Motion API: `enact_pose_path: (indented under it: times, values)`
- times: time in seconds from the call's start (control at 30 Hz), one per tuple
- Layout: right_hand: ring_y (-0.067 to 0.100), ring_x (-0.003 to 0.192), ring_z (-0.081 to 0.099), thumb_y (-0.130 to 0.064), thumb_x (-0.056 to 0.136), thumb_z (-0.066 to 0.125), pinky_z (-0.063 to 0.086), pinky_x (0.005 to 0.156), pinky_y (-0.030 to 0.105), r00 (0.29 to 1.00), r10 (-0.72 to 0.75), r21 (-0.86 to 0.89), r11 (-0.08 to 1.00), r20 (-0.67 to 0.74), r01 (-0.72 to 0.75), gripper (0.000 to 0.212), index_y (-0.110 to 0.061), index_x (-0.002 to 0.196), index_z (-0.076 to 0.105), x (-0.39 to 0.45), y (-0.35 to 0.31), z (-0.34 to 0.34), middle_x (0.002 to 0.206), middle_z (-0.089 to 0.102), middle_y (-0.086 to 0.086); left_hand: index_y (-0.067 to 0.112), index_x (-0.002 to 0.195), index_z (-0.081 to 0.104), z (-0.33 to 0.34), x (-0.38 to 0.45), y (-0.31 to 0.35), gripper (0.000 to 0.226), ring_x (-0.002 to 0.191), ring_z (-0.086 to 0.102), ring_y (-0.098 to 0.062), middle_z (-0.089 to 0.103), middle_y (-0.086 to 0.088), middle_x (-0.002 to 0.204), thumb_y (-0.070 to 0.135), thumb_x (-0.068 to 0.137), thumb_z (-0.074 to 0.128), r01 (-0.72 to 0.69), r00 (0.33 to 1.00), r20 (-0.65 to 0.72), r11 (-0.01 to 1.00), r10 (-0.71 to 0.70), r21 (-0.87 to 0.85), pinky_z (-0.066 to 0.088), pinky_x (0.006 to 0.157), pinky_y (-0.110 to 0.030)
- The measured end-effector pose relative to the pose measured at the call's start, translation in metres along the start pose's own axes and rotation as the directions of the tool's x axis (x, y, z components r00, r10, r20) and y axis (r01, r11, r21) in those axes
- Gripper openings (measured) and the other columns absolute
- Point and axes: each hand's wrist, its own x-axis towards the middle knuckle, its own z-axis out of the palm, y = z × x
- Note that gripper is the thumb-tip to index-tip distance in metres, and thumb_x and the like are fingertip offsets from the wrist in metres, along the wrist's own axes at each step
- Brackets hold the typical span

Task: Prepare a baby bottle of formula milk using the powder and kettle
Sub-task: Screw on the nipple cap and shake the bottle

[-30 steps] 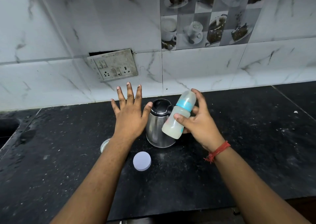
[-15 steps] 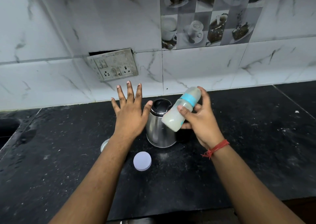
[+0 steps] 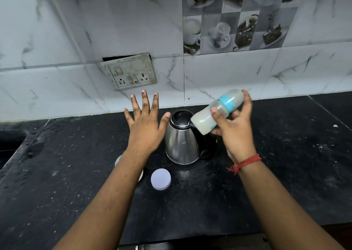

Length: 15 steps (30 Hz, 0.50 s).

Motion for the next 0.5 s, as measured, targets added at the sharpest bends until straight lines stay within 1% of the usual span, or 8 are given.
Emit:
enact_pose_path:
  times: [0.07, 0.13, 0.17, 0.23, 0.27, 0.3, 0.4, 0.5]
  values:
    - [0.007, 0.092, 0.074, -0.011, 0.091, 0.073, 0.063, 0.067, 0.040, 0.992, -0.056, 0.004, 0.998, -0.110, 0.057, 0.092, -0.038, 0.156, 0.012, 0.004, -0.003, -0.002, 0.126, 0.062, 0.002, 0.032, 0.165, -0.003, -0.001, -0.001, -0.001, 0.082, 0.156, -0.028, -0.033, -0.018, -0.003, 0.173, 0.074, 0.095, 0.005, 0.003, 1.000, -0.013, 1.000, -0.003, 0.028, -0.010, 0.123, -0.067]
    - [0.009, 0.090, 0.074, -0.013, 0.092, 0.072, 0.063, 0.065, 0.038, 0.991, -0.062, -0.034, 0.998, -0.116, 0.058, 0.091, -0.039, 0.154, 0.011, 0.005, -0.001, -0.004, 0.125, 0.061, 0.001, 0.033, 0.165, -0.004, -0.002, 0.000, -0.002, 0.081, 0.156, -0.028, -0.033, -0.019, -0.003, 0.172, 0.074, 0.095, 0.004, 0.010, 1.000, -0.017, 0.999, -0.009, 0.045, -0.010, 0.123, -0.068]
    - [0.012, 0.091, 0.073, -0.014, 0.092, 0.073, 0.062, 0.064, 0.038, 0.998, -0.038, -0.092, 0.995, -0.055, 0.033, 0.090, -0.040, 0.153, 0.013, 0.003, 0.000, -0.002, 0.123, 0.061, 0.001, 0.033, 0.165, -0.005, -0.002, 0.001, -0.001, 0.081, 0.156, -0.029, -0.033, -0.020, -0.003, 0.172, 0.074, 0.095, 0.004, 0.012, 1.000, -0.014, 0.999, -0.011, 0.048, -0.011, 0.123, -0.068]
    - [0.015, 0.094, 0.073, -0.017, 0.087, 0.078, 0.062, 0.066, 0.038, 0.991, 0.033, -0.285, 0.958, 0.132, 0.006, 0.091, -0.047, 0.150, 0.019, -0.003, 0.008, 0.000, 0.119, 0.065, -0.005, 0.033, 0.165, -0.005, -0.002, 0.002, 0.001, 0.081, 0.156, -0.029, -0.033, -0.020, -0.003, 0.172, 0.073, 0.095, 0.004, 0.009, 1.000, -0.014, 0.998, -0.008, 0.054, -0.010, 0.123, -0.067]
    - [0.014, 0.094, 0.073, -0.020, 0.084, 0.081, 0.062, 0.070, 0.039, 0.981, 0.057, -0.344, 0.939, 0.186, 0.010, 0.093, -0.050, 0.149, 0.021, -0.006, 0.011, 0.002, 0.118, 0.067, -0.008, 0.033, 0.165, -0.005, -0.003, 0.002, 0.002, 0.081, 0.156, -0.028, -0.033, -0.020, -0.003, 0.172, 0.073, 0.095, 0.004, 0.006, 1.000, -0.015, 0.998, -0.005, 0.057, -0.010, 0.123, -0.067]
    - [0.013, 0.094, 0.073, -0.022, 0.083, 0.082, 0.062, 0.071, 0.039, 0.980, 0.058, -0.354, 0.935, 0.192, 0.014, 0.095, -0.051, 0.149, 0.021, -0.008, 0.013, 0.002, 0.117, 0.067, -0.009, 0.033, 0.165, -0.005, -0.003, 0.003, 0.002, 0.081, 0.156, -0.028, -0.033, -0.020, -0.003, 0.172, 0.073, 0.095, 0.004, 0.005, 1.000, -0.014, 0.998, -0.004, 0.058, -0.010, 0.123, -0.067]
    - [0.013, 0.098, 0.072, -0.015, 0.087, 0.078, 0.062, 0.065, 0.036, 0.998, 0.027, -0.168, 0.986, 0.052, -0.018, 0.095, -0.043, 0.155, 0.017, -0.004, 0.005, 0.002, 0.120, 0.064, -0.005, 0.033, 0.164, -0.006, -0.002, 0.004, 0.002, 0.081, 0.156, -0.028, -0.033, -0.021, -0.003, 0.172, 0.074, 0.095, 0.003, 0.005, 1.000, -0.013, 0.998, -0.004, 0.057, -0.010, 0.123, -0.067]
    - [0.008, 0.094, 0.073, -0.015, 0.090, 0.074, 0.063, 0.068, 0.039, 0.990, -0.065, -0.056, 0.997, -0.128, 0.059, 0.093, -0.040, 0.155, 0.013, 0.004, -0.002, -0.002, 0.125, 0.062, -0.003, 0.033, 0.165, -0.004, -0.002, 0.004, 0.000, 0.081, 0.156, -0.028, -0.033, -0.020, -0.003, 0.172, 0.075, 0.095, 0.003, 0.006, 1.000, -0.021, 0.999, -0.005, 0.036, -0.010, 0.124, -0.067]
